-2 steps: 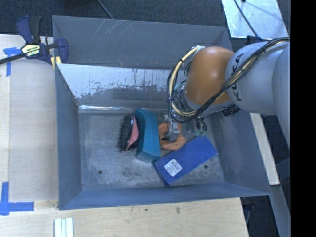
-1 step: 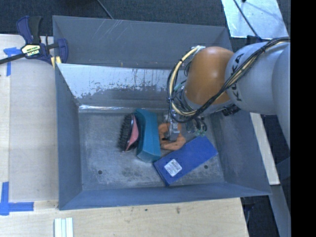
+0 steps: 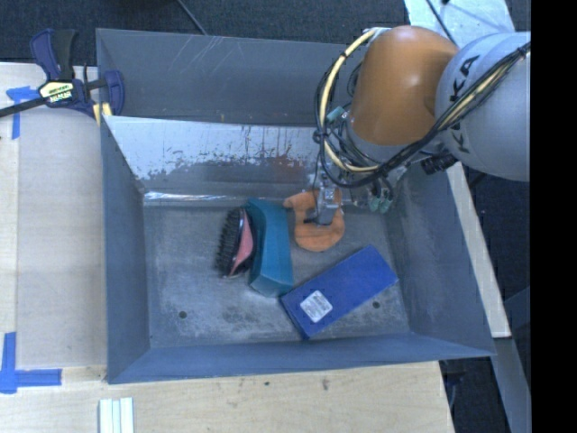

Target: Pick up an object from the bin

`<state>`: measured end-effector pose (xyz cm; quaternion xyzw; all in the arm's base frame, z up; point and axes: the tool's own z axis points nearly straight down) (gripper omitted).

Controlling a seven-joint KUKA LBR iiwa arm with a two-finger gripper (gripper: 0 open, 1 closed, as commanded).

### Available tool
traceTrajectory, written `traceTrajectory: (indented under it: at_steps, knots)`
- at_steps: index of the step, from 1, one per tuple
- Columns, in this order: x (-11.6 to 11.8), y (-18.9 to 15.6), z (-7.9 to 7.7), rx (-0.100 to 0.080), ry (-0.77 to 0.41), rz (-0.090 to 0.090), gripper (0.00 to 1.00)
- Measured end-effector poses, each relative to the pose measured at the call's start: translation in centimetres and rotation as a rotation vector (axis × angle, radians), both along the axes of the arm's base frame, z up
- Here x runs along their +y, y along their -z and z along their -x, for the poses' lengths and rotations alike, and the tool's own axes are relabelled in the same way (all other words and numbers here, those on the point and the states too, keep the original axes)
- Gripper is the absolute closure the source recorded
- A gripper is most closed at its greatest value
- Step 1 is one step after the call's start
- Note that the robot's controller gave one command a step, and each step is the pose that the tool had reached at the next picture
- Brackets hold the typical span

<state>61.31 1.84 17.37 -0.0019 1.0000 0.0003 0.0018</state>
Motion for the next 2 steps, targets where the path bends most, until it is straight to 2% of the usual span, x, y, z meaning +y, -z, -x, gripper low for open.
traceTrajectory:
  at_steps: [1, 2]
  knots:
    - [0.0, 0.0, 0.0, 0.0, 0.0, 0.0, 1.0]
    - [-1.5, 4.0, 3.9, -0.004, -0.046, 0.0, 1.0]
